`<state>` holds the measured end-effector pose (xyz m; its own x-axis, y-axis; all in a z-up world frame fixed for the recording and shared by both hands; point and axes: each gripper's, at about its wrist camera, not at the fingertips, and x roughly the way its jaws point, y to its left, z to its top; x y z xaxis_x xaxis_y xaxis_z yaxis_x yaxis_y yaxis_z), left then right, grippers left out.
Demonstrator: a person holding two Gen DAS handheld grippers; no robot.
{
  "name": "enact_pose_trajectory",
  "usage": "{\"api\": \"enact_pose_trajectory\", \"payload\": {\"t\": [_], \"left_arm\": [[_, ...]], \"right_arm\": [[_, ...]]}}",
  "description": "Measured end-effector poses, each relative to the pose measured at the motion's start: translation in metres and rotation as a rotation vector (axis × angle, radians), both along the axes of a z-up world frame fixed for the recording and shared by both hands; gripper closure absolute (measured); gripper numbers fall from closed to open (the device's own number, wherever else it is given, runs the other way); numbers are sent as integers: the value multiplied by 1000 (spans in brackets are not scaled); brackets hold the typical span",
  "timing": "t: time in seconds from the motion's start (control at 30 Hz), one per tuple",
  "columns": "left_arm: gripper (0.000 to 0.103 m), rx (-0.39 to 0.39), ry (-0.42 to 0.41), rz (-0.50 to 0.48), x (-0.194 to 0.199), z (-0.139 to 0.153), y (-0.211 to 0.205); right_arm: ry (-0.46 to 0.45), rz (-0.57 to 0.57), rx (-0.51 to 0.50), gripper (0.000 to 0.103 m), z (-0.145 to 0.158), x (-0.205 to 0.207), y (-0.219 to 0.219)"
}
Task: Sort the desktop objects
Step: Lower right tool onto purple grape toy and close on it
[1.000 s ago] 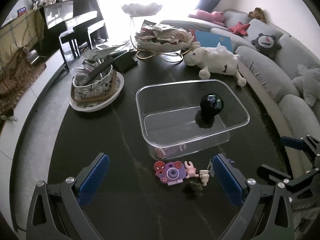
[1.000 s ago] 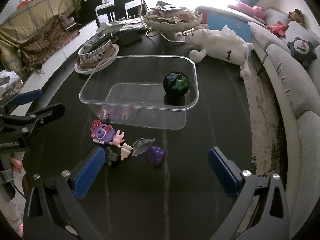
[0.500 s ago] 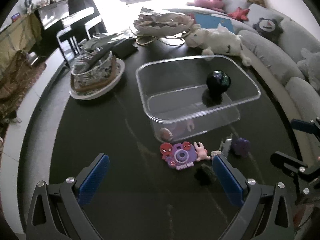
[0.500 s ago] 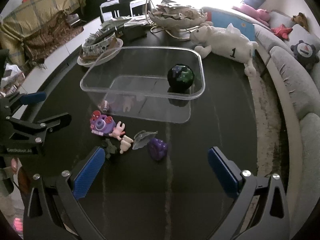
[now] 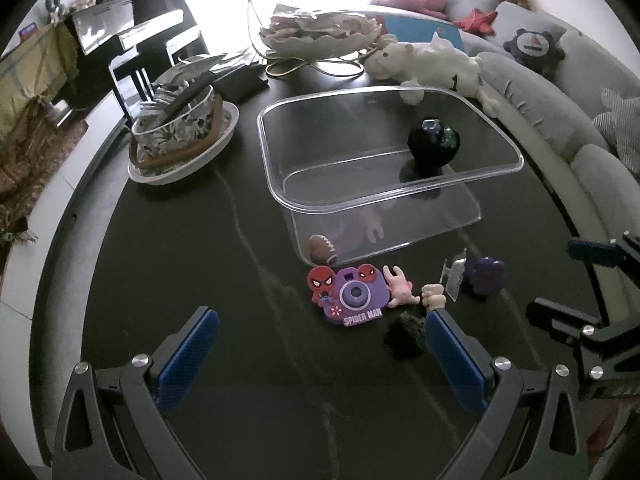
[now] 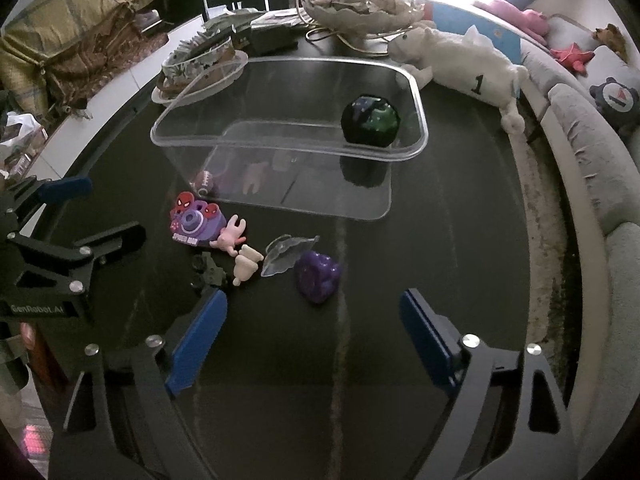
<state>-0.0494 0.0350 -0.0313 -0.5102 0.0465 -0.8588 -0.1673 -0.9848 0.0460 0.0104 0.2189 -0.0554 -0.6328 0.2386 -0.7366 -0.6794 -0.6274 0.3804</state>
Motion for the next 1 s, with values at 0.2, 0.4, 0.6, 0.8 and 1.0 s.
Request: {"api": "enact_pose_trajectory", "payload": {"t": [0.2,0.4,0.6,0.8,1.0], "left_arm": [[1,26,-23,5,-4,-9,-1],[9,45,-35,4,-9,-16,-1],[11,34,-44,0,-12,-21,1],[11,26,-52,-1,-15,-26,3],[11,19,-60,-1,-18,-30,4]], "right_arm": [[1,26,-23,24,-10,-8,3],[-10,54,-63,39,-24,-20,8],[-12,71,-91,51,-35,-30,14],[-33,85,-104,71,-45,-39,19],[-21,93,-121,87,-51,-40,22]]}}
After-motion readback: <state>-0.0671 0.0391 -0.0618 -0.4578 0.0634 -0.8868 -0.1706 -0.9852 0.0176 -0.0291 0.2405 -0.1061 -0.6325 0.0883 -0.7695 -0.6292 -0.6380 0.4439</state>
